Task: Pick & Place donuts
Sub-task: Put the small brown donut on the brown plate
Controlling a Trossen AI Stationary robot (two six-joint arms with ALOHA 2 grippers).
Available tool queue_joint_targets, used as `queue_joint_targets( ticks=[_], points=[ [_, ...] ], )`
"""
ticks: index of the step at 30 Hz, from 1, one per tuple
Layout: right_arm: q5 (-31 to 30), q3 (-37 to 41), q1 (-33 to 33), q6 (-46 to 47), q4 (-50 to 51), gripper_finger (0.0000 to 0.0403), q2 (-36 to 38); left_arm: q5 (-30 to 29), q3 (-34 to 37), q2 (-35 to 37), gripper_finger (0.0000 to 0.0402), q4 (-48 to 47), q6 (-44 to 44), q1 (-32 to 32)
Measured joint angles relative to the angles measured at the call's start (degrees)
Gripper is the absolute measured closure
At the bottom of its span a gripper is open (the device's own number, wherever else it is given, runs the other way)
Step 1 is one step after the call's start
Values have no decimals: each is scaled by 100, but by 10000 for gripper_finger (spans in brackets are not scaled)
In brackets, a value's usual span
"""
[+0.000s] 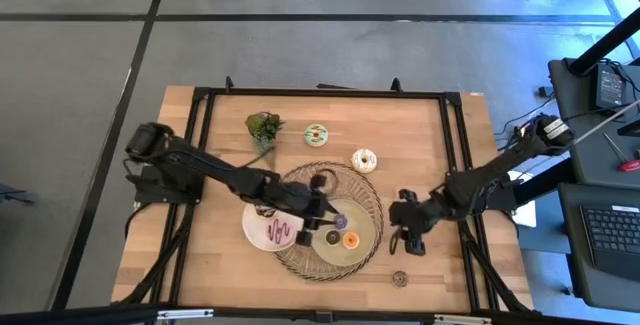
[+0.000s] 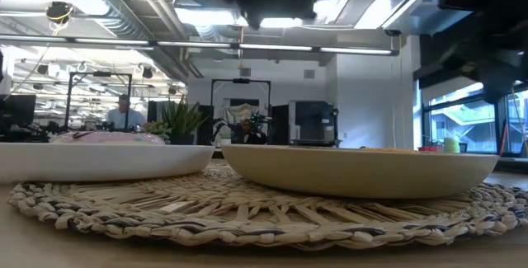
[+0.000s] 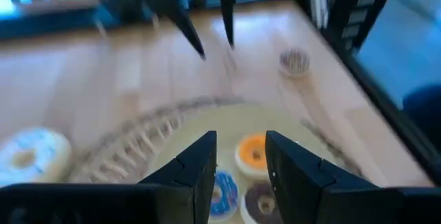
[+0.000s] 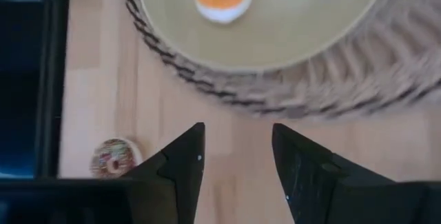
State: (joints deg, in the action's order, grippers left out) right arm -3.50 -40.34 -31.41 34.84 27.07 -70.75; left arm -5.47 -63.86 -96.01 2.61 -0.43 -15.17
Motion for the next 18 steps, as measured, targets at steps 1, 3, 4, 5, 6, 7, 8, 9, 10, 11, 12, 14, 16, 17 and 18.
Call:
queue_joint_targets(
  ticks=[1, 3, 4, 5, 6, 7, 8, 9, 10, 11, 12, 14, 16, 17, 18],
  points=[
    [-38, 0, -120, 273, 33, 232, -1, -15, 197, 162, 281, 221, 66, 9],
    [-57, 0, -340, 860, 11, 232, -2, -74, 543, 445, 279, 684, 116, 32],
    [-57, 0, -432, 1127, 7, 232, -3, -93, 690, 590, 278, 746, 115, 44],
    [-55, 0, -534, 1393, -20, 232, -3, -90, 818, 739, 277, 751, 116, 60],
    [-53, 0, -630, 1675, -75, 232, -3, -92, 928, 888, 277, 738, 120, 69],
    [-50, -2, -702, 1920, -81, 232, -3, -95, 1018, 1024, 277, 735, 121, 69],
    [-44, -2, -773, 2107, -83, 232, -3, -102, 1089, 1159, 277, 751, 120, 69],
    [-43, -2, -850, 2303, -120, 232, -3, -130, 1160, 1302, 278, 753, 120, 69],
    [-48, -2, -903, 2476, -175, 233, -3, -154, 1223, 1442, 279, 742, 120, 69],
    [-46, -2, -947, 2594, -269, 234, -3, -206, 1261, 1548, 280, 814, 120, 67],
    [-47, -2, -999, 2695, -404, 236, -3, -303, 1290, 1658, 281, 854, 124, 64],
    [-54, -3, -1070, 2795, -861, 243, -29, -586, 1310, 1845, 283, 833, 126, 65],
    [-78, -11, -1131, 2730, -1373, 252, -98, -947, 1308, 1981, 283, 829, 230, 66],
    [-114, -11, -1162, 2632, -1627, 258, -165, -1135, 1308, 2040, 283, 817, 340, 66],
    [-127, -13, -1180, 2580, -1886, 263, -247, -1314, 1308, 2082, 282, 828, 463, 66]
  ],
)
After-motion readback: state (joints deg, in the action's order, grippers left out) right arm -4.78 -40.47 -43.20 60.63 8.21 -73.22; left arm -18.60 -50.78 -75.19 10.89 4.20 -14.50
